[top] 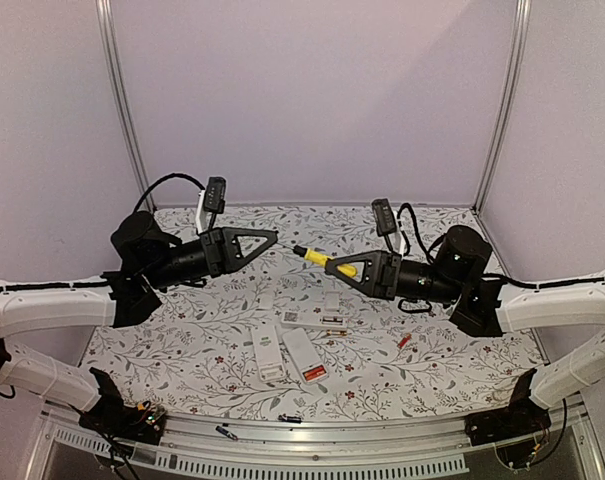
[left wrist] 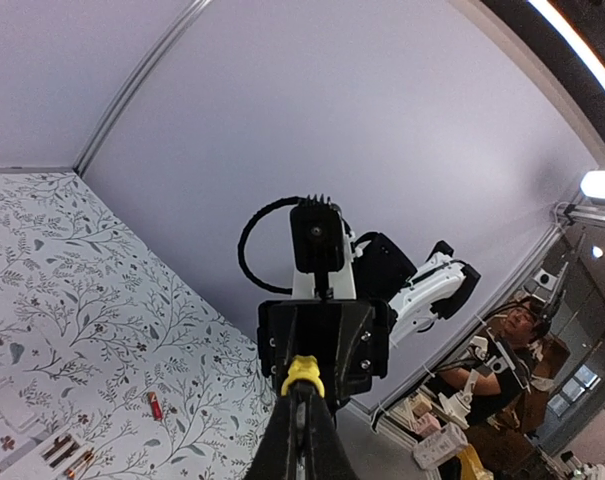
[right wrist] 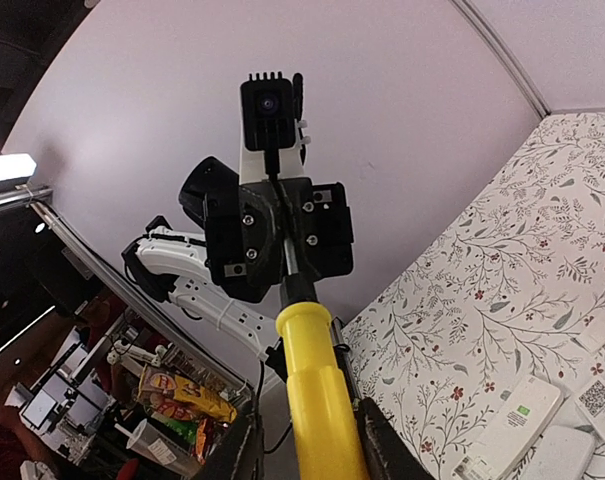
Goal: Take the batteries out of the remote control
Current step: Pass from the left arm to the right
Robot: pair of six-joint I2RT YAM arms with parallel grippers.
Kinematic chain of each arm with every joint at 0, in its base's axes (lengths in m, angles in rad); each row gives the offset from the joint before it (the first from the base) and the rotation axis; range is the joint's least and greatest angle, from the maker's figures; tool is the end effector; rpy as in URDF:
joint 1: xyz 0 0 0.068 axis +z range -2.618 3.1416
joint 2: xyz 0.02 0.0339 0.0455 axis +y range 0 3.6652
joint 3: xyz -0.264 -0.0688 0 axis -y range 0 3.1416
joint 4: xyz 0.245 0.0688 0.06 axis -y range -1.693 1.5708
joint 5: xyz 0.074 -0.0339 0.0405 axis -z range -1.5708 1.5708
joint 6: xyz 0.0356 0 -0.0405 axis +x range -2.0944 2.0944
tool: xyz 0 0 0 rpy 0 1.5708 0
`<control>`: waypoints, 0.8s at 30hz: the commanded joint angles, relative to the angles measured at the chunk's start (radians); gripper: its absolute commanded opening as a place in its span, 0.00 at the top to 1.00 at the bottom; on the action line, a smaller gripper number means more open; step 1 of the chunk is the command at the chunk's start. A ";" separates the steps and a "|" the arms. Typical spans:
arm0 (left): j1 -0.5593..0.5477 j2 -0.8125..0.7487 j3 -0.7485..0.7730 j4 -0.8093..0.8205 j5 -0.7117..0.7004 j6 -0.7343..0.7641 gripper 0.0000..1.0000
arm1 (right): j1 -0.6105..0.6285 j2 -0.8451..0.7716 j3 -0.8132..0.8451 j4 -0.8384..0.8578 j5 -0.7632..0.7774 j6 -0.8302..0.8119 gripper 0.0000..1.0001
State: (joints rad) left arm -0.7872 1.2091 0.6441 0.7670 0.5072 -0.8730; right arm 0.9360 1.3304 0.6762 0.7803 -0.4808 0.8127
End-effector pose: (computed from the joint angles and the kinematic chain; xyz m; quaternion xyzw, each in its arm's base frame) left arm 0.1773 -0.2025 0.3010 0.1680 0.6198 -0.6605 0.3891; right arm 0.1604 0.2455 0.2817 -0.2179 0.6299 0.6600 0.3467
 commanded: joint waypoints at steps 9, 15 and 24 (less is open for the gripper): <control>-0.008 0.032 -0.004 -0.008 0.047 0.011 1.00 | 0.008 0.003 0.022 0.048 0.036 0.004 0.86; -0.008 0.053 0.052 -0.188 0.052 0.092 0.83 | 0.009 -0.007 0.029 -0.058 0.121 -0.004 1.00; -0.007 0.029 0.124 -0.489 -0.155 0.169 0.29 | -0.040 -0.101 0.074 -0.382 0.251 -0.107 1.00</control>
State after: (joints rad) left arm -0.7902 1.2514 0.7204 0.4557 0.4671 -0.7498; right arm 0.9257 1.2873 0.6884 0.5816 -0.3180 0.7723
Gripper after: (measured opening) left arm 0.661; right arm 0.145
